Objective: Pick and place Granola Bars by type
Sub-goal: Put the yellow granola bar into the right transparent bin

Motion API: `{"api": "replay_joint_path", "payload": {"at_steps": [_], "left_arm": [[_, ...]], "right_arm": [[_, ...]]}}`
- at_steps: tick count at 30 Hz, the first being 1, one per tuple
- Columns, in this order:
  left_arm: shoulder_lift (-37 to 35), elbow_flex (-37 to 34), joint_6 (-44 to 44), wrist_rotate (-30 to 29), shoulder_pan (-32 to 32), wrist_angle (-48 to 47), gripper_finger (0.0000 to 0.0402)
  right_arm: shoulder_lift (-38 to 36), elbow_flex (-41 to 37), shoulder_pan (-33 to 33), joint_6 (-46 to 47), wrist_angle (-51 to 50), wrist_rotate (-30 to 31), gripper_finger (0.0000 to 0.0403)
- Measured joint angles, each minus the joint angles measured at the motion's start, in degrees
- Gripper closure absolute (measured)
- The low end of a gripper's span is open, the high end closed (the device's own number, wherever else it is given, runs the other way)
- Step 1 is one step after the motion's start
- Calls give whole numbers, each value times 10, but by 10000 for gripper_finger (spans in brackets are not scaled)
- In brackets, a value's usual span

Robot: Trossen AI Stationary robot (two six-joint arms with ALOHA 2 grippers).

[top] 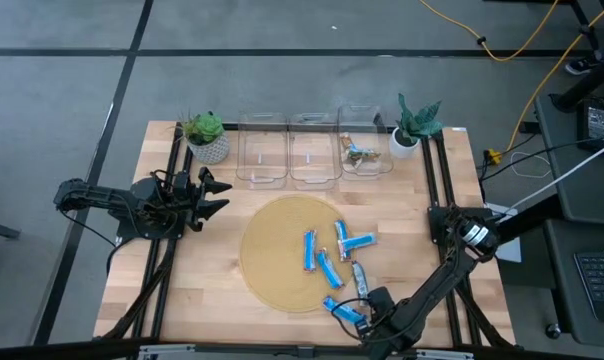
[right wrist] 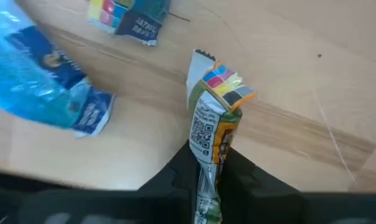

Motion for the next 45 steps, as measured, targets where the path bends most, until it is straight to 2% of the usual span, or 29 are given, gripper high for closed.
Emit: {"api": "replay_joint_path", "payload": {"at_steps": [6, 16, 25, 45], "left_arm": [[0, 0, 0, 0, 0, 0, 176], [0, 0, 0, 0, 0, 0, 176], [0, 0, 0, 0, 0, 0, 176], [0, 0, 0, 0, 0, 0, 176]], "right_arm": [[-45, 0, -7, 0, -45, 16, 354], [-141, 0, -54, -47, -114, 119, 359], [-210, 1, -115, -152, -134, 237, 369], [-330, 1, -272, -470, -151, 279, 363]]}}
